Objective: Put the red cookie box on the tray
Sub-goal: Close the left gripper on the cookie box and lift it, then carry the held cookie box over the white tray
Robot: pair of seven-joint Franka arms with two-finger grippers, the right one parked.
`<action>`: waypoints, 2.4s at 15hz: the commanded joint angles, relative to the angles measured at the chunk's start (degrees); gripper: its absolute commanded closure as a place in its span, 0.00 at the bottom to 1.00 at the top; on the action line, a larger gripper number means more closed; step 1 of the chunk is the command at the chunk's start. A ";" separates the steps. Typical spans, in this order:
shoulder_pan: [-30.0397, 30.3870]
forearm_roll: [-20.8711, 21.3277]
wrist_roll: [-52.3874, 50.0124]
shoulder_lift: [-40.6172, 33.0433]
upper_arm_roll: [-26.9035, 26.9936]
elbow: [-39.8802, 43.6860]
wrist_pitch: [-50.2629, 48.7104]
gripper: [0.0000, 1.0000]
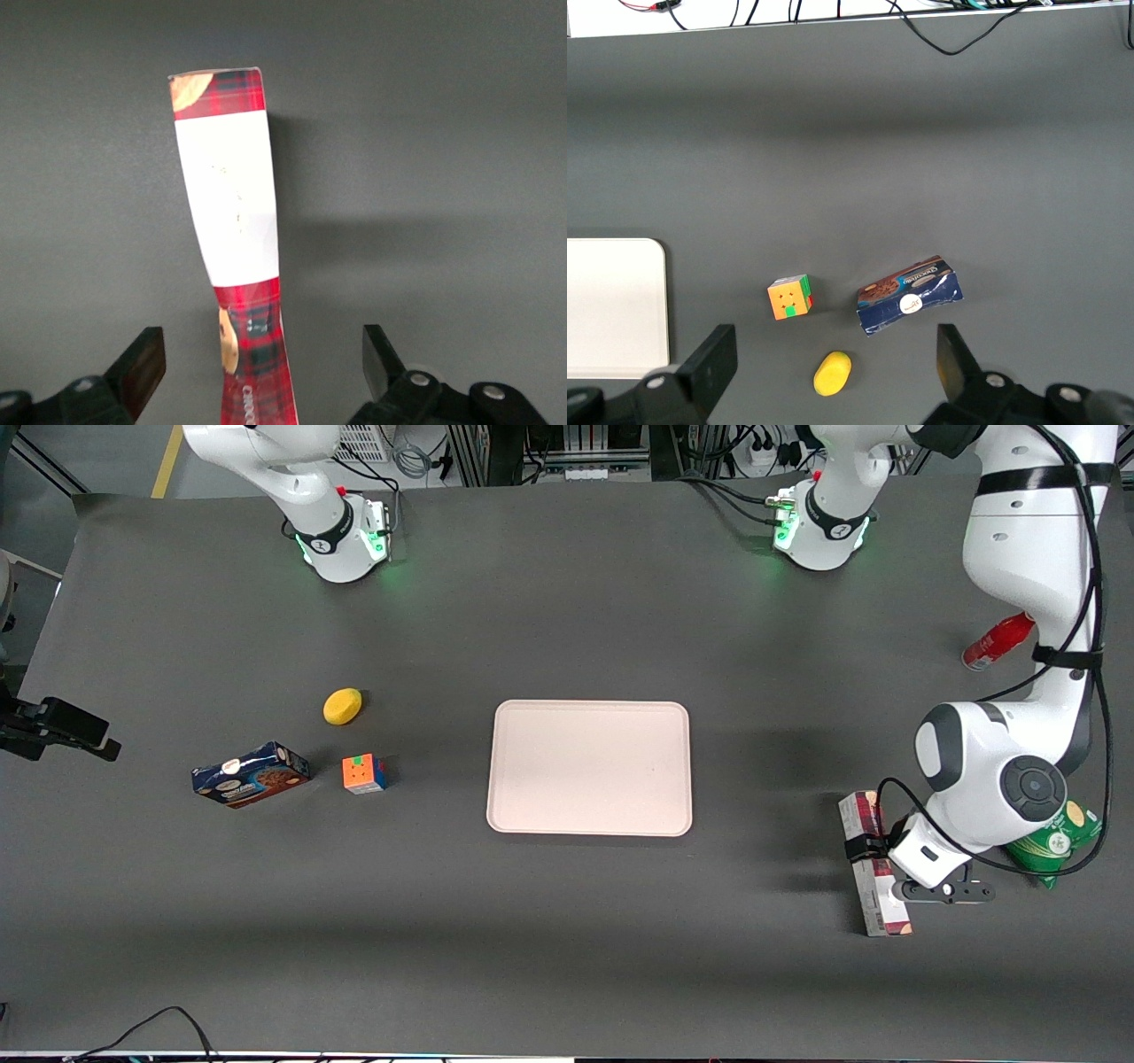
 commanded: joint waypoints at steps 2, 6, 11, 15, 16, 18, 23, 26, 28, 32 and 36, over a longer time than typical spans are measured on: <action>-0.87 0.27 -0.28 2.06 0.53 1.25 1.17 0.37; -1.04 0.27 0.25 2.50 0.70 1.25 2.05 0.45; -1.13 2.46 0.25 2.77 0.88 1.51 2.23 0.82; -1.22 4.23 -0.02 2.16 0.88 2.39 0.65 1.00; -1.39 4.23 0.07 1.11 0.88 2.66 -1.27 1.00; -1.83 3.97 0.42 -1.61 0.70 5.02 -8.81 1.00; -6.05 3.09 -0.18 -10.14 -3.75 7.32 -23.33 1.00; -6.84 0.89 -9.12 -13.22 -9.73 5.40 -25.46 1.00; -8.07 1.24 -16.85 -14.98 -13.87 2.67 -24.15 1.00; -7.55 7.45 -32.15 -18.32 -23.79 -9.54 -14.23 1.00; -7.63 9.76 -43.23 -18.06 -29.26 -17.53 -5.19 1.00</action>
